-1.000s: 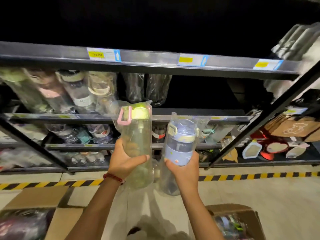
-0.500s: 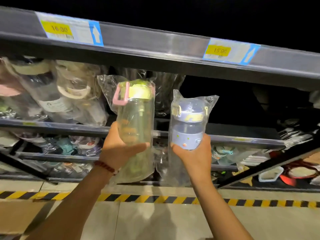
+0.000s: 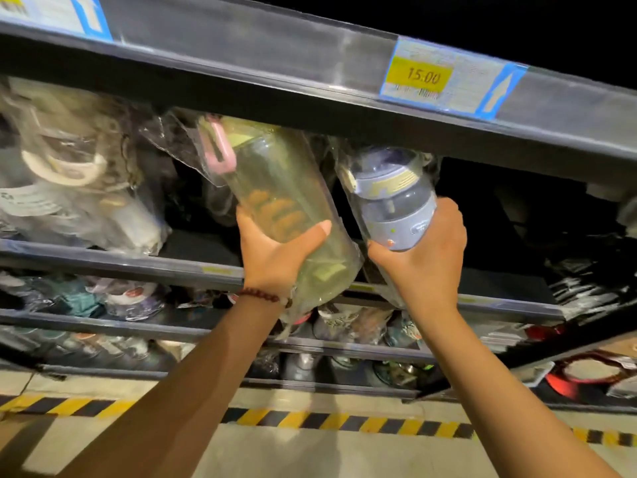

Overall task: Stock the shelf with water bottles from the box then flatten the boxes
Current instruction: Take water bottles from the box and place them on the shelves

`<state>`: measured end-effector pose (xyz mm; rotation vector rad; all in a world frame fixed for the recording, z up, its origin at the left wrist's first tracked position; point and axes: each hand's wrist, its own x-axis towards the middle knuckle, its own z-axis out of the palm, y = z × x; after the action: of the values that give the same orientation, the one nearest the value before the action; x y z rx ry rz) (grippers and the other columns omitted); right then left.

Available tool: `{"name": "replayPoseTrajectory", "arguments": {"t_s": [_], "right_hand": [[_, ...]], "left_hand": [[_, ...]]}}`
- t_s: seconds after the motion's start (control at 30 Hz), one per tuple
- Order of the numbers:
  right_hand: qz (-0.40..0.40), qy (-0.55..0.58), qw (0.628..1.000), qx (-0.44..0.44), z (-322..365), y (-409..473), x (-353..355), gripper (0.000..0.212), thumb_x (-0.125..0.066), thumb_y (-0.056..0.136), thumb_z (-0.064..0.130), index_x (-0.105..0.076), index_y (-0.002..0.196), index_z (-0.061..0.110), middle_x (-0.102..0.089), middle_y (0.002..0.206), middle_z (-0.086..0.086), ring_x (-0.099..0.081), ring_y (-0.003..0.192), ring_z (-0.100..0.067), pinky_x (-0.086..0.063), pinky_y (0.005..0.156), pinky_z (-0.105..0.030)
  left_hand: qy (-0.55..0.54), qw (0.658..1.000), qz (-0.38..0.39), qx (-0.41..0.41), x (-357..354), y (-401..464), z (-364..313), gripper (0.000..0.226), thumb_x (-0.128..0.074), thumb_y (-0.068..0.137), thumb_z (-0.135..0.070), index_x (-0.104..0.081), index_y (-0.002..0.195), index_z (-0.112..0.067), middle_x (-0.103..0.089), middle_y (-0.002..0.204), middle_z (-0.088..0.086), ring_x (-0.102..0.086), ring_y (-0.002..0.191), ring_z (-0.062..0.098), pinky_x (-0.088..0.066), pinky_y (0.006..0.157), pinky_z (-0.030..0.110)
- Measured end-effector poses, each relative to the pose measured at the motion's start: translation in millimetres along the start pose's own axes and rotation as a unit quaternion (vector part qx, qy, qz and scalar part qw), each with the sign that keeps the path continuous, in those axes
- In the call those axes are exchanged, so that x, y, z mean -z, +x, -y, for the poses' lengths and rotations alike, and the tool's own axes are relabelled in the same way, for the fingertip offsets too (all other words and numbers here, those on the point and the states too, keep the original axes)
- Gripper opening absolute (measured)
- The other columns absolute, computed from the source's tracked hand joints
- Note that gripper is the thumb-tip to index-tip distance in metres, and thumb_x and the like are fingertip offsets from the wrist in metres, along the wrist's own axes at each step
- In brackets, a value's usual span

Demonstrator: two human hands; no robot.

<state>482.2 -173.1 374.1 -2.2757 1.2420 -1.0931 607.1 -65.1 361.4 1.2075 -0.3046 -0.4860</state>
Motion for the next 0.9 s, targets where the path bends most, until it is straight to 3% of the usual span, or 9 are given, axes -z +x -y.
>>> {"name": "replayPoseTrajectory", "arguments": {"t_s": [0.13, 0.23, 0.37, 0.47, 0.53, 0.67, 0.77, 0.83, 0.9], "right_hand": [[0.002, 0.002, 1.000, -0.001, -11, 8, -6, 0.063, -0.081, 0.054, 0.033, -0.048, 0.100, 0.004, -0.046, 0.099, -0.007, -0.047, 0.097, -0.029, -0.045, 0.074, -0.048], [0.006, 0.039, 0.999, -0.022, -17, 12, -17, 0.065, -0.083, 0.055, 0.035, -0.046, 0.099, 0.004, -0.049, 0.099, -0.009, -0.051, 0.097, -0.030, -0.048, 0.073, -0.050], [0.017, 0.111, 0.992, -0.056, -13, 12, -38, 0.072, -0.079, 0.055, 0.051, -0.051, 0.105, 0.007, -0.058, 0.101, -0.008, -0.059, 0.094, -0.023, -0.054, 0.076, -0.039], [0.008, 0.148, 0.986, -0.073, -2, 8, -56, 0.078, -0.077, 0.055, 0.056, -0.051, 0.110, 0.006, -0.059, 0.105, -0.008, -0.059, 0.098, -0.022, -0.053, 0.082, -0.040], [0.010, 0.158, 0.984, -0.076, 7, 3, -67, 0.079, -0.080, 0.056, 0.054, -0.050, 0.111, 0.006, -0.059, 0.107, -0.007, -0.059, 0.100, -0.022, -0.052, 0.084, -0.037], [0.019, 0.157, 0.984, -0.077, 26, -7, -87, 0.072, -0.085, 0.058, 0.045, -0.050, 0.107, 0.005, -0.057, 0.105, -0.008, -0.058, 0.098, -0.021, -0.050, 0.080, -0.031], [0.029, 0.181, 0.979, -0.090, 41, -15, -105, 0.071, -0.085, 0.059, 0.043, -0.049, 0.109, 0.008, -0.057, 0.107, -0.005, -0.057, 0.100, -0.019, -0.049, 0.084, -0.030], [0.044, 0.186, 0.977, -0.095, 50, -20, -115, 0.071, -0.085, 0.058, 0.047, -0.050, 0.107, 0.010, -0.058, 0.107, -0.004, -0.058, 0.099, -0.018, -0.050, 0.083, -0.030], [0.056, 0.190, 0.975, -0.096, 56, -24, -122, 0.072, -0.081, 0.055, 0.056, -0.052, 0.106, 0.014, -0.060, 0.106, -0.002, -0.060, 0.097, -0.016, -0.052, 0.082, -0.035]], "left_hand": [[-0.006, 1.000, -0.014, 0.003, -8, 16, 9, 0.103, -0.086, 0.057, -0.006, -0.027, 0.141, -0.022, -0.052, 0.130, -0.001, -0.055, 0.116, 0.011, -0.046, 0.101, 0.035], [0.021, 1.000, -0.008, -0.002, -1, 28, 15, 0.115, -0.089, 0.049, -0.017, -0.024, 0.144, -0.023, -0.052, 0.130, -0.003, -0.054, 0.117, 0.009, -0.045, 0.102, 0.034], [0.114, 0.993, 0.014, -0.026, 20, 45, 13, 0.103, -0.091, 0.044, -0.023, -0.038, 0.132, -0.019, -0.061, 0.117, -0.002, -0.062, 0.104, 0.007, -0.053, 0.084, 0.022], [0.210, 0.976, 0.028, -0.049, 41, 60, 4, 0.096, -0.093, 0.045, -0.026, -0.042, 0.126, -0.020, -0.056, 0.123, 0.000, -0.056, 0.113, 0.012, -0.046, 0.096, 0.027], [0.284, 0.956, 0.042, -0.058, 56, 69, -2, 0.086, -0.093, 0.049, -0.024, -0.045, 0.120, -0.015, -0.055, 0.119, 0.001, -0.055, 0.109, 0.013, -0.045, 0.096, 0.028], [0.365, 0.922, 0.094, -0.087, 78, 86, -15, 0.069, -0.090, 0.053, -0.019, -0.053, 0.110, -0.011, -0.058, 0.092, -0.012, -0.056, 0.086, -0.004, -0.043, 0.074, 0.002], [0.389, 0.913, 0.091, -0.083, 90, 99, -22, 0.061, -0.089, 0.055, -0.018, -0.052, 0.102, -0.011, -0.052, 0.080, -0.014, -0.052, 0.073, -0.002, -0.038, 0.065, -0.001], [0.393, 0.912, 0.090, -0.080, 96, 103, -25, 0.066, -0.089, 0.056, -0.015, -0.051, 0.110, -0.010, -0.053, 0.086, -0.012, -0.054, 0.083, 0.007, -0.039, 0.067, 0.000], [0.395, 0.911, 0.091, -0.071, 100, 105, -27, 0.074, -0.088, 0.057, -0.016, -0.050, 0.120, -0.007, -0.055, 0.095, -0.008, -0.054, 0.095, 0.011, -0.041, 0.076, 0.009]]}}
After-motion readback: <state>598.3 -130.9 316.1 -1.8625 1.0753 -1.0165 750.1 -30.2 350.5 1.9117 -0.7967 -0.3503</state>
